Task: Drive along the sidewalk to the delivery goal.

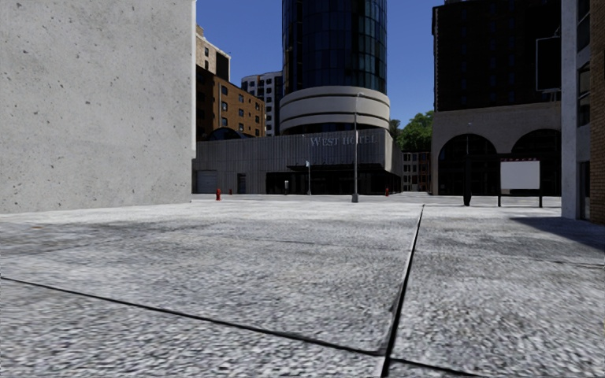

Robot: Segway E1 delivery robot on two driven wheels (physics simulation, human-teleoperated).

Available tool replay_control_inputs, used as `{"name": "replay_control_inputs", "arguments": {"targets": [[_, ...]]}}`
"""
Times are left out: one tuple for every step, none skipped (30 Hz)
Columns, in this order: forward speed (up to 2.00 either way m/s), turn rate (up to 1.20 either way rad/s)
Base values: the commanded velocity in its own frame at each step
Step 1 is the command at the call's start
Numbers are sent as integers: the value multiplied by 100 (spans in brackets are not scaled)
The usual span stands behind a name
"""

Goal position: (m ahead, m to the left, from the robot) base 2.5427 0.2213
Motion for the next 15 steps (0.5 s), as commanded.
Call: {"name": "replay_control_inputs", "arguments": {"targets": [[200,0],[200,0],[200,0],[200,0],[200,0],[200,0],[200,0],[200,0],[200,0],[200,0],[200,0],[200,0],[200,0],[200,0],[200,0]]}}
